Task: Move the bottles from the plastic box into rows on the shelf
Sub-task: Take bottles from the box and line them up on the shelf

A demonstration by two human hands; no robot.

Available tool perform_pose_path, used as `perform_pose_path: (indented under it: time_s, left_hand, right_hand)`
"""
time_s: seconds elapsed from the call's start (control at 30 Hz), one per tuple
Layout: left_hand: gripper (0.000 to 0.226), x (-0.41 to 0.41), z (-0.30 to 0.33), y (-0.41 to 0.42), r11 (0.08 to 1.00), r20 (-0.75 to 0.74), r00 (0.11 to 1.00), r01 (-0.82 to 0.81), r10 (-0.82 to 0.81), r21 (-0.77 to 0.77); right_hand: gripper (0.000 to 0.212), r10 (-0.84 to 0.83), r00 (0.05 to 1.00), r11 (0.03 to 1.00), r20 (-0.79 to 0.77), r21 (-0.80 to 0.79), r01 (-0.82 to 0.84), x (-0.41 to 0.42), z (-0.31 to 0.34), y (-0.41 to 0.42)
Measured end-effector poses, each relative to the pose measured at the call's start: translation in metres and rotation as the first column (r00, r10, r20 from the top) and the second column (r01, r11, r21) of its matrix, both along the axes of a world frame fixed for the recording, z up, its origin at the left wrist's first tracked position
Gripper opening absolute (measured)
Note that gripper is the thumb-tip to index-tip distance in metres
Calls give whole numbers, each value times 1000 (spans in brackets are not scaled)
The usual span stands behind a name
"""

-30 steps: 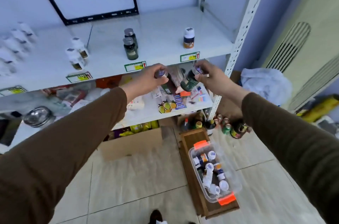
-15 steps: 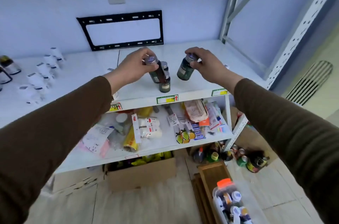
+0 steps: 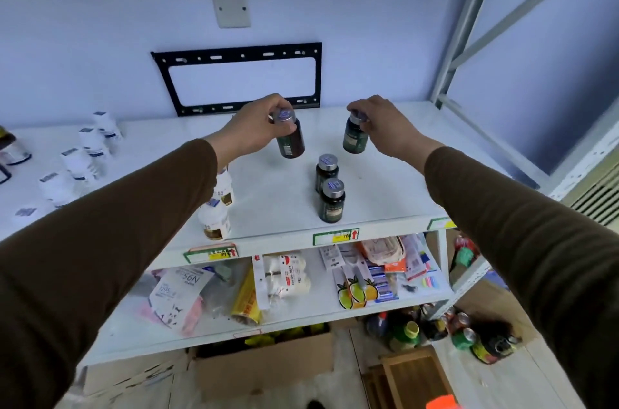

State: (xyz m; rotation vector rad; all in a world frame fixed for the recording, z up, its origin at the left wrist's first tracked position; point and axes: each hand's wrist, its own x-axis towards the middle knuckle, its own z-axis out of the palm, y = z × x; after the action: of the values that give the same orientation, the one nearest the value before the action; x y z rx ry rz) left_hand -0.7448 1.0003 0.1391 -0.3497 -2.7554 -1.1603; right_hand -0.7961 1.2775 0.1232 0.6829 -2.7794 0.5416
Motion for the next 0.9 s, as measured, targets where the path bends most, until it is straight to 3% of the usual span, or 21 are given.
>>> perform_pose_path:
  time_s: [0.47,0.9]
  left_hand:
    - [29,-89,-37,-15,996,91,996,6,2,-87]
    - [33,-122,-50,-15,995,135,991,29,-16,-98]
  right_hand:
    - [40,289,904,953,315,-7,-302,-80,-42,-48]
    - [48,285,885,958,368,-72,-279,-81,-54,-48]
